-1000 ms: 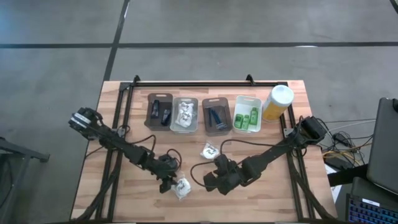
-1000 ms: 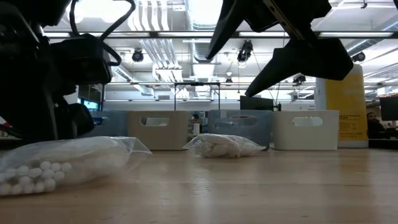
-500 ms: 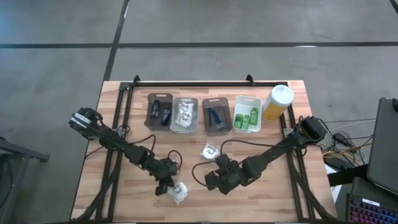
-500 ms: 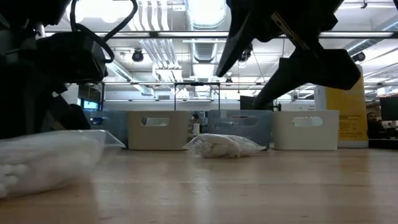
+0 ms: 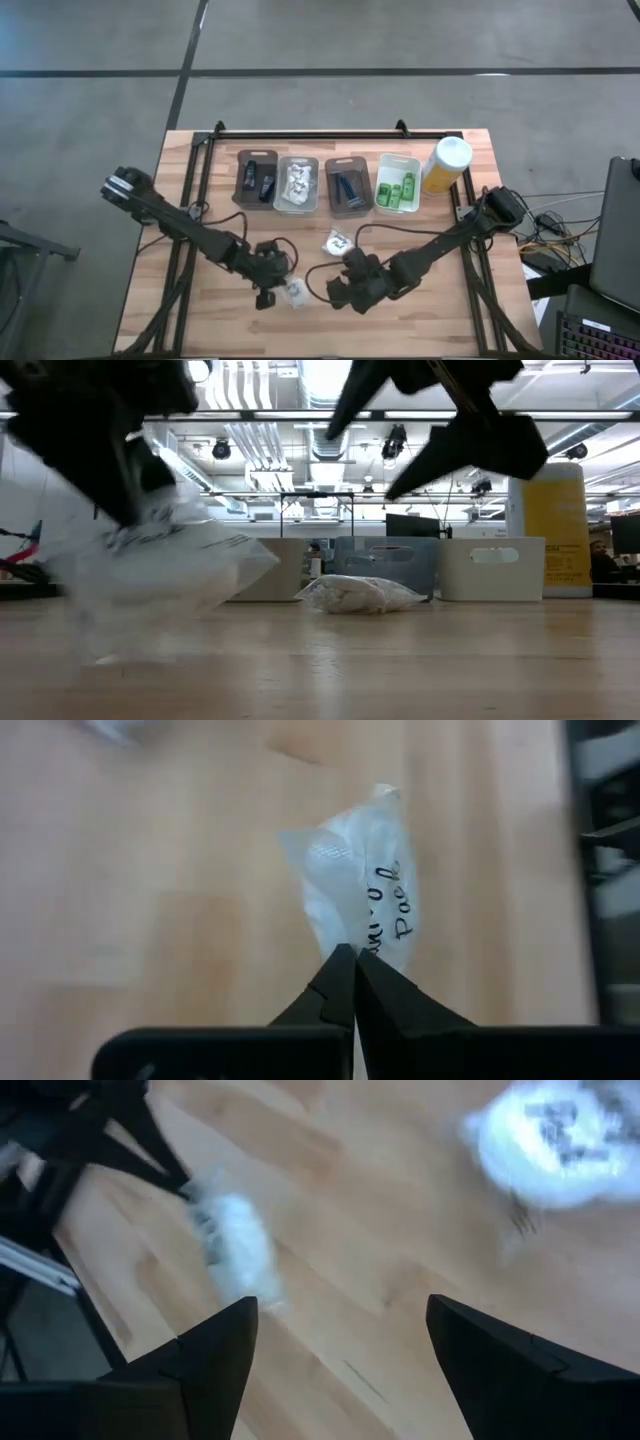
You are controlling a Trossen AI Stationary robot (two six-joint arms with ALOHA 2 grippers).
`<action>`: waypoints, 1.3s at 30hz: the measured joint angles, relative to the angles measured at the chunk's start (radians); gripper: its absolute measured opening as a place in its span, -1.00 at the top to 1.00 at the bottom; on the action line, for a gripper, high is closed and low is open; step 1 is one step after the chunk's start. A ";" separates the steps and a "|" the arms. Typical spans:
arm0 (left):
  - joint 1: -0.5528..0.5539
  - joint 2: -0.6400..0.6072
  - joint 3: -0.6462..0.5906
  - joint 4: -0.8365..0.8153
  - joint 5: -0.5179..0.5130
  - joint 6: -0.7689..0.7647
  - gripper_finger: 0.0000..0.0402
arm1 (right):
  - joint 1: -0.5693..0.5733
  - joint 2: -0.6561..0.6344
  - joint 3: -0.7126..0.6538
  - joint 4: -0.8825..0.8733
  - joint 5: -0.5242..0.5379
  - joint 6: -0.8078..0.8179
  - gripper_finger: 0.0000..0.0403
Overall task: Pick & Place Travel size toiletries
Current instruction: Put the white cotton pack into the gray bin
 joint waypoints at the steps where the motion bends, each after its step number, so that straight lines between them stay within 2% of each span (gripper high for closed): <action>1: 0.000 -0.012 0.031 -0.070 -0.039 0.015 0.99 | 0.000 -0.011 0.007 -0.003 0.025 -0.008 -0.42; 5: 0.007 -0.057 0.169 -0.331 -0.166 0.107 0.99 | 0.000 -0.082 0.040 -0.030 0.126 -0.074 -0.37; 9: 0.043 -0.081 0.310 -0.551 -0.261 0.216 0.99 | 0.005 -0.147 0.044 -0.120 0.219 -0.067 -0.31; 14: 0.131 -0.075 0.495 -0.792 -0.349 0.409 0.99 | 0.036 -0.219 0.043 -0.222 0.310 -0.023 -0.25; 17: 0.212 -0.068 0.579 -0.871 -0.397 0.529 0.99 | 0.050 -0.223 0.043 -0.255 0.319 -0.003 -0.25; 23: 0.420 -0.066 0.629 -0.884 -0.400 0.819 1.00 | 0.092 -0.216 0.042 -0.263 0.391 0.101 -0.33; 29: 0.597 -0.065 0.589 -0.854 -0.321 1.007 1.00 | 0.126 -0.212 0.041 -0.280 0.472 0.220 -0.40; 33: 0.659 -0.045 0.554 -0.802 -0.252 1.070 1.00 | 0.130 -0.212 0.041 -0.314 0.492 0.283 -0.44; 39: 0.667 0.024 0.493 -0.742 -0.201 1.186 1.00 | 0.122 -0.212 0.037 -0.356 0.494 0.379 -0.48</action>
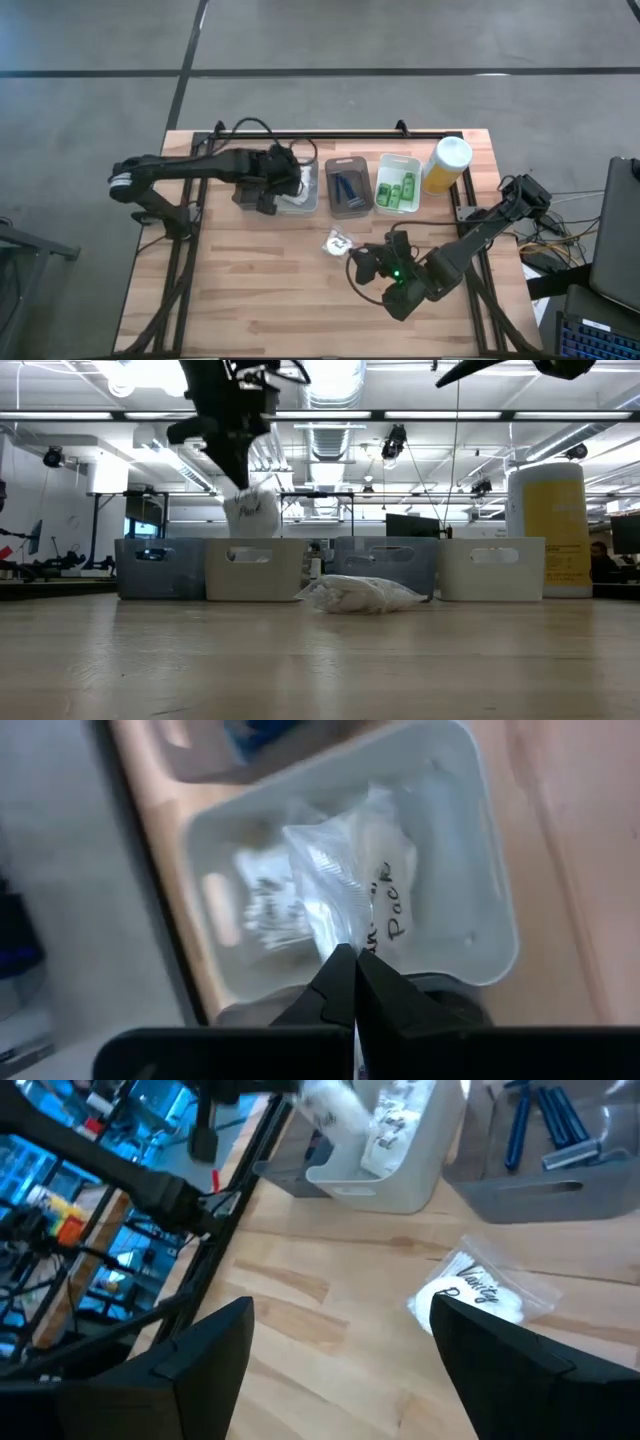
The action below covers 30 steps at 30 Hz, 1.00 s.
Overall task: Pick & Place Travel size toiletries
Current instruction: Put the white cotton pack into the gray bin
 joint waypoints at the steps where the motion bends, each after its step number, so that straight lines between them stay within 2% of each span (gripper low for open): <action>1: 0.000 0.015 -0.007 0.002 0.008 0.007 1.00 | -0.002 0.000 -0.001 -0.010 0.001 0.015 -0.49; 7: 0.000 0.108 -0.035 0.023 0.046 0.065 0.99 | -0.014 0.000 -0.012 -0.014 0.004 0.078 -0.44; 13: 0.005 0.175 -0.041 0.048 0.042 0.095 0.99 | -0.037 0.000 -0.018 -0.012 0.001 0.085 -0.39; 18: 0.019 0.206 -0.041 0.124 -0.013 0.104 0.96 | -0.050 0.000 -0.024 -0.011 -0.003 0.085 -0.38; 21: 0.036 0.211 -0.040 0.149 -0.065 0.111 0.88 | -0.053 0.000 -0.024 -0.011 -0.005 0.085 -0.42; 30: 0.103 0.202 -0.036 0.155 -0.069 0.078 0.46 | -0.053 0.000 -0.040 -0.012 -0.009 0.101 -0.56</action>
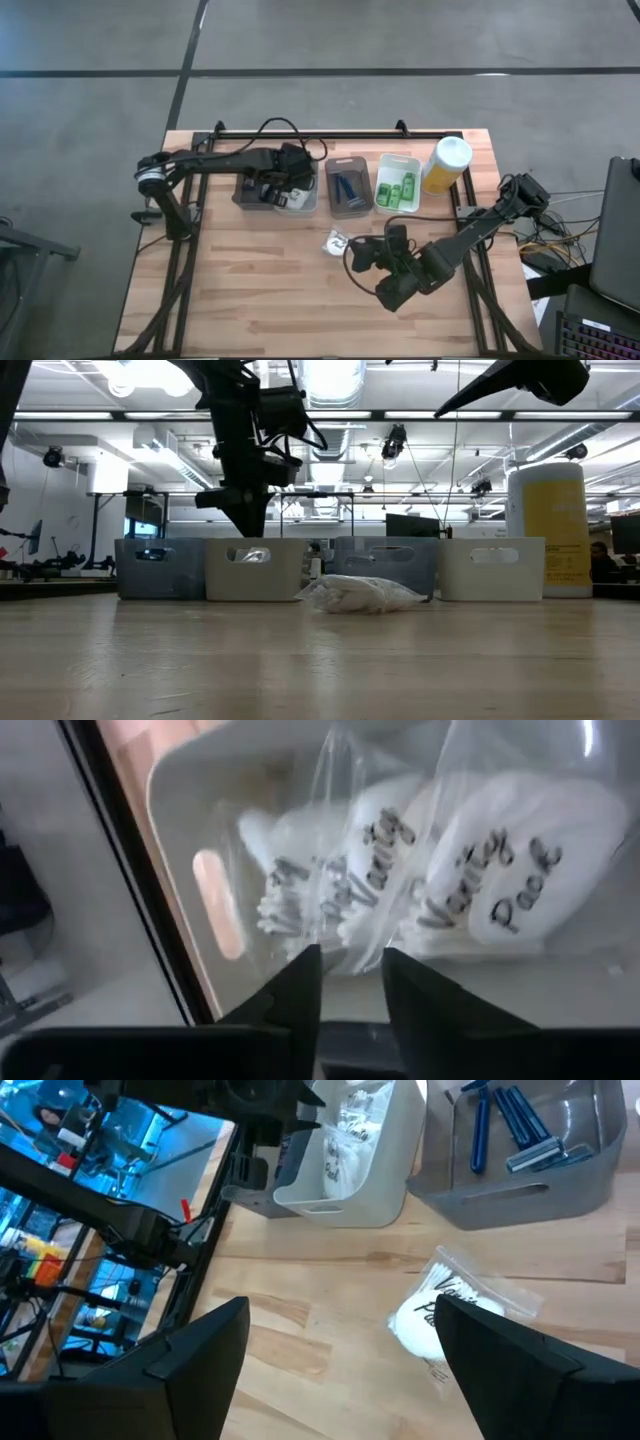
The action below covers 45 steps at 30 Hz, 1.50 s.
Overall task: Pick & Place Travel size toiletries
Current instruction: Put the white cotton pack into the gray bin
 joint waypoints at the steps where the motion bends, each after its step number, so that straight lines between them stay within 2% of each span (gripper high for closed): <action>1: 0.002 0.000 0.002 -0.007 -0.005 -0.002 0.41 | 0.000 0.000 -0.003 0.001 -0.001 0.001 -0.57; 5: 0.001 -0.024 0.025 -0.023 -0.056 -0.002 0.22 | 0.000 0.000 -0.005 0.000 -0.024 0.001 -0.62; 8: -0.013 -0.074 0.044 -0.027 -0.039 -0.004 0.13 | 0.000 0.000 -0.005 -0.003 -0.034 -0.005 -0.65; 10: -0.029 -0.117 0.057 -0.032 0.064 -0.025 0.11 | 0.000 0.000 -0.005 -0.019 -0.059 -0.005 -0.67; 12: -0.054 -0.162 0.067 -0.038 0.214 -0.114 0.10 | 0.000 0.000 -0.005 -0.042 -0.099 0.006 -0.69; 17: -0.107 -0.238 0.059 0.052 0.659 -0.558 0.10 | 0.000 0.000 -0.006 -0.104 -0.202 0.040 -0.73; 19: -0.147 -0.248 0.031 0.118 0.734 -0.676 0.10 | 0.001 0.000 -0.007 -0.119 -0.212 0.040 -0.73; 27: -0.361 -0.172 -0.106 0.429 0.649 -0.869 0.12 | 0.009 -0.004 -0.007 -0.170 -0.213 0.017 -0.64; 33: -0.402 -0.045 -0.166 0.716 0.516 -0.971 0.12 | 0.035 -0.018 -0.007 -0.215 -0.213 0.027 -0.55; 37: -0.390 0.056 -0.137 0.739 0.425 -0.995 0.12 | 0.050 -0.030 -0.007 -0.248 -0.210 0.056 -0.49; 45: -0.387 0.213 -0.090 0.720 0.430 -0.913 0.12 | 0.079 -0.047 -0.007 -0.297 -0.205 0.086 -0.38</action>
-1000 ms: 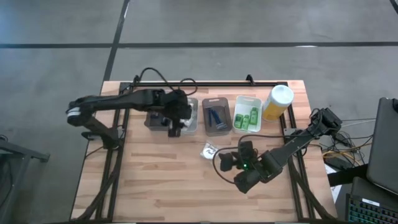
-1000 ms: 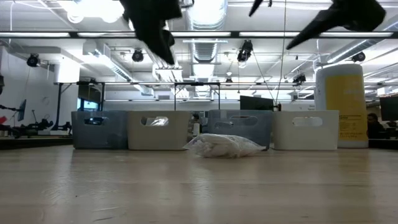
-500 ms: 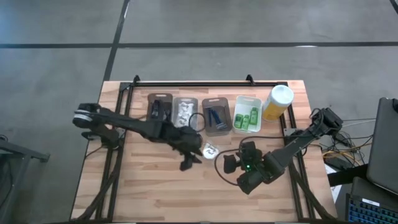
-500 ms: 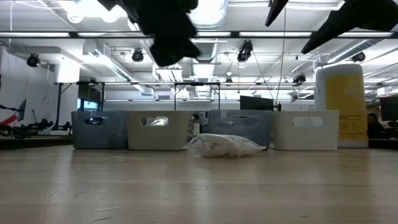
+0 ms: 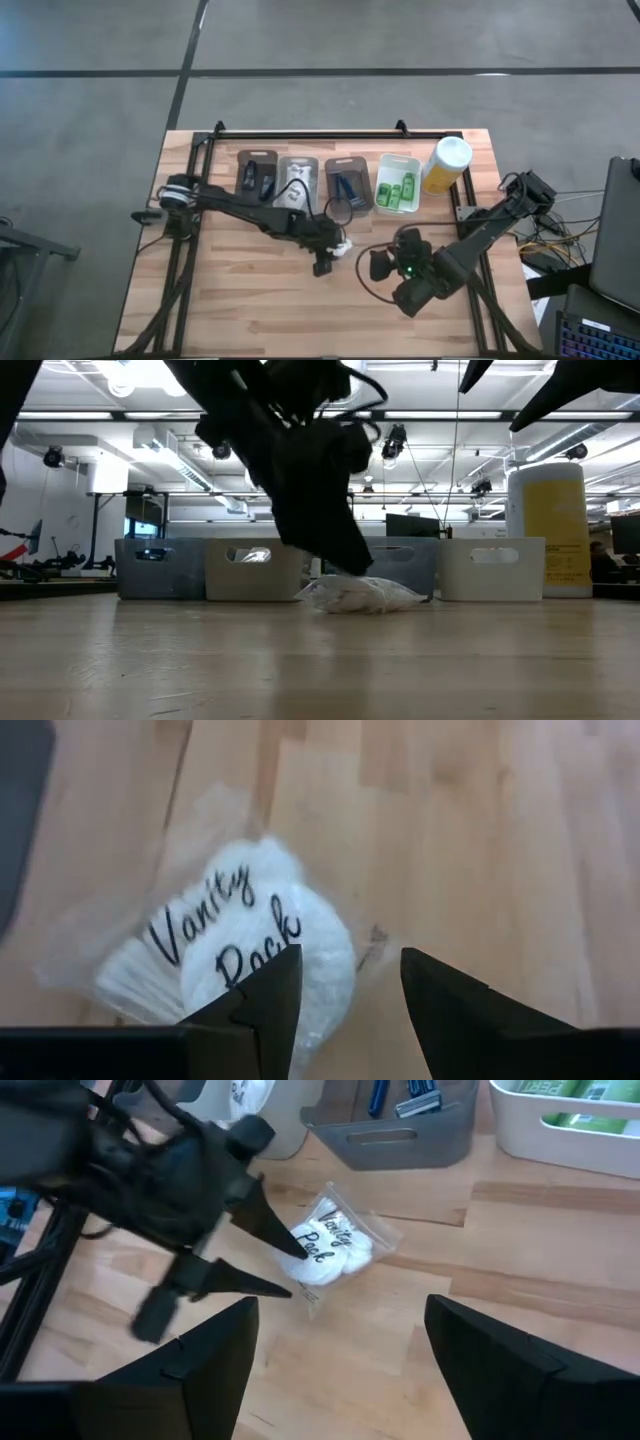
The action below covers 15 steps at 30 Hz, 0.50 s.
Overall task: Pick & Place Travel size toiletries
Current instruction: Put the white cotton pack into the gray bin
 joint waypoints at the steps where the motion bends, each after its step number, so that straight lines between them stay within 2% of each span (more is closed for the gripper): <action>1: 0.001 0.008 0.000 -0.003 0.000 -0.015 0.12 | 0.004 0.000 0.000 0.000 0.000 0.001 -0.37; 8: 0.001 0.012 -0.005 -0.063 -0.002 -0.042 0.12 | 0.019 0.000 0.000 -0.013 0.000 0.002 -0.30; 15: -0.022 -0.023 -0.007 -0.138 0.053 -0.186 0.12 | 0.018 0.000 0.000 -0.030 0.000 -0.013 -0.26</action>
